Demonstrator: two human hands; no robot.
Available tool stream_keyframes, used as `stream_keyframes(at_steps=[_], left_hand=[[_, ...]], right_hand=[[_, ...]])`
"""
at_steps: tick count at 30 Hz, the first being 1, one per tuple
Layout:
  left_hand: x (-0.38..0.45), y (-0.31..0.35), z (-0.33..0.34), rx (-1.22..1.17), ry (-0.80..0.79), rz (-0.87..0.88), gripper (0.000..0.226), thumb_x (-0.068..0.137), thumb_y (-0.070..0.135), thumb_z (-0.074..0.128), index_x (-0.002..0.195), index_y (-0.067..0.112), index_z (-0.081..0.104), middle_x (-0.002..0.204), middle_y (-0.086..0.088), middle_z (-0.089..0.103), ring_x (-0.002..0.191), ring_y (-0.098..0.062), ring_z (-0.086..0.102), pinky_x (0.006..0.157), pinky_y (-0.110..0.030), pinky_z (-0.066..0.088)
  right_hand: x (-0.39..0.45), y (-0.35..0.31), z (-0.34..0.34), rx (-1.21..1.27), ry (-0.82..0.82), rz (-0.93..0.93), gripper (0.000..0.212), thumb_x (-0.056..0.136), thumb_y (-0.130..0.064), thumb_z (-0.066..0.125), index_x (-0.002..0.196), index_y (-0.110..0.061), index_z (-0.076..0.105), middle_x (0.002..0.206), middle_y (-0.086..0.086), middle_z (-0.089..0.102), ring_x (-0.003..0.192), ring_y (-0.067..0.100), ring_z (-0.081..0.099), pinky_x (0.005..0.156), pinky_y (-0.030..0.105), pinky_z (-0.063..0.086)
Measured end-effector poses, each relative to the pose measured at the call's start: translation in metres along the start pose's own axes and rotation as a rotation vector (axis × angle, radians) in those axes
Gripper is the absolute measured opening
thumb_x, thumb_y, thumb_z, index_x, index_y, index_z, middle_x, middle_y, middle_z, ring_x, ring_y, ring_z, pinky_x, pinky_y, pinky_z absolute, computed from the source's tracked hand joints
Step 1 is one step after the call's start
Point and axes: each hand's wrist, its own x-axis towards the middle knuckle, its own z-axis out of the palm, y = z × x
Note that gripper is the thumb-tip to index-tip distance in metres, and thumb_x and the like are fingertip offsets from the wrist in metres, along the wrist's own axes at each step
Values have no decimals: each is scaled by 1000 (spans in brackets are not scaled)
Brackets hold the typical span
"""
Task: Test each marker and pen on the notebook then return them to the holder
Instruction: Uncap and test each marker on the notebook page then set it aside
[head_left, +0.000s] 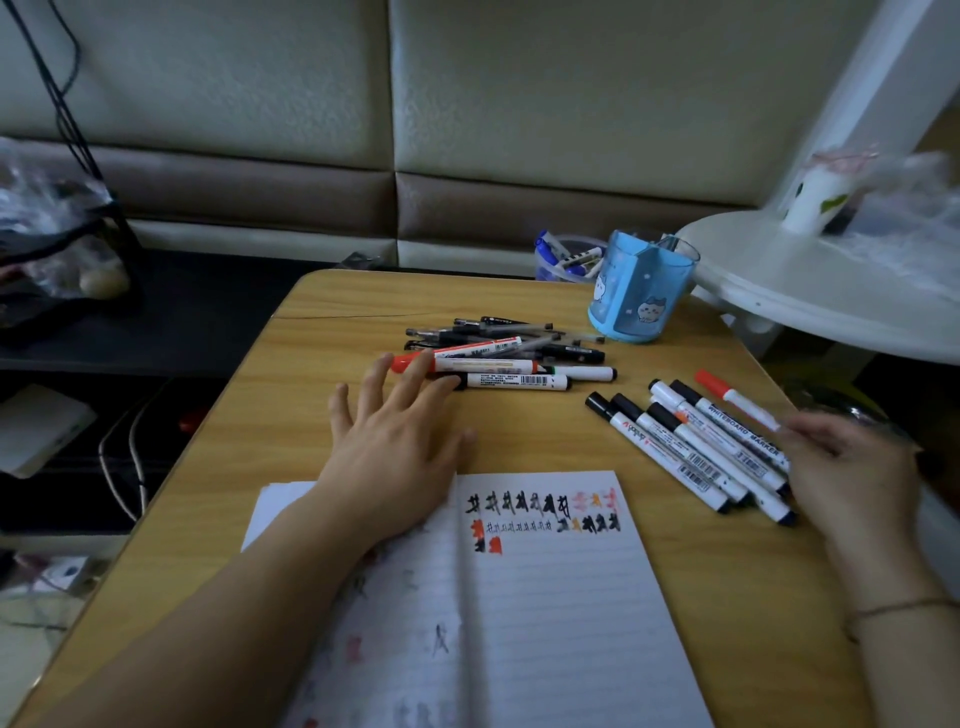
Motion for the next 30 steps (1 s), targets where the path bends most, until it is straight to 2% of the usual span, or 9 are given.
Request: stream_keyframes(at_steps=[1, 4, 7, 12, 15, 18, 23, 27, 30], left_hand=[[0, 0, 0, -1, 1, 8, 77, 80, 73, 8, 148, 40, 22, 163, 13, 2, 149, -17, -12, 118, -58, -4], [0, -1, 0, -22, 0, -5, 79, 79, 72, 9, 151, 39, 16, 163, 14, 1, 150, -16, -12, 118, -57, -5], [1, -1, 0, -59, 10, -29, 74, 84, 67, 20, 152, 37, 13, 163, 14, 6, 150, -15, -8, 118, -57, -4], [0, 3, -1, -109, 126, -59, 78, 78, 65, 29, 149, 32, 22, 157, 4, 22, 144, -24, 15, 116, -56, 14], [2, 1, -3, -154, 151, -95, 75, 88, 53, 50, 152, 33, 15, 161, 5, 9, 148, -24, 5, 118, -55, 10], [3, 1, -2, -123, 113, -110, 72, 94, 47, 49, 154, 32, 12, 162, 7, 12, 150, -21, -2, 119, -55, 3], [1, 3, -4, -92, 174, -162, 63, 91, 44, 55, 147, 34, 28, 146, -1, 31, 136, -28, 23, 112, -50, 18], [3, 1, -3, -65, 162, -214, 50, 93, 43, 53, 140, 30, 43, 138, -3, 38, 129, -30, 30, 108, -48, 25], [5, -2, -2, -71, 168, -246, 31, 96, 36, 52, 124, 25, 58, 130, -1, 46, 122, -29, 33, 104, -46, 28]], right_hand=[[-1, -1, 0, -17, -13, 3, 16, 84, -9, 67, 96, -18, 74, 87, 2, 67, 91, 23, 66, 71, 9, 48], [-4, -6, 1, -65, -54, 27, 14, 85, -13, 67, 92, -23, 73, 90, -1, 67, 94, 20, 64, 87, 38, 52], [-8, -10, 1, -90, -64, 26, 11, 86, -16, 67, 93, -22, 72, 94, -1, 66, 93, 17, 60, 84, 37, 49], [-9, -13, 2, -112, -41, 31, 14, 85, -21, 67, 98, -24, 70, 100, -1, 66, 82, 19, 58, 83, 38, 50], [-10, -15, 1, -111, -19, 13, 15, 84, -23, 68, 98, -25, 69, 107, 3, 69, 95, 24, 61, 84, 40, 50], [-11, -17, 0, -88, -5, -5, 15, 84, -21, 67, 99, -24, 69, 111, 5, 68, 94, 20, 57, 80, 35, 44], [-12, -18, 0, -116, -4, -25, 17, 84, -25, 67, 101, -25, 70, 116, 6, 67, 116, 28, 55, 90, 43, 47], [-13, -17, 0, -113, -10, -35, 14, 83, -29, 68, 97, -30, 68, 113, 5, 68, 118, 30, 53, 94, 48, 48], [-14, -20, 1, -102, 2, -51, 15, 83, -27, 68, 98, -26, 70, 111, 7, 69, 117, 30, 55, 94, 46, 47]])
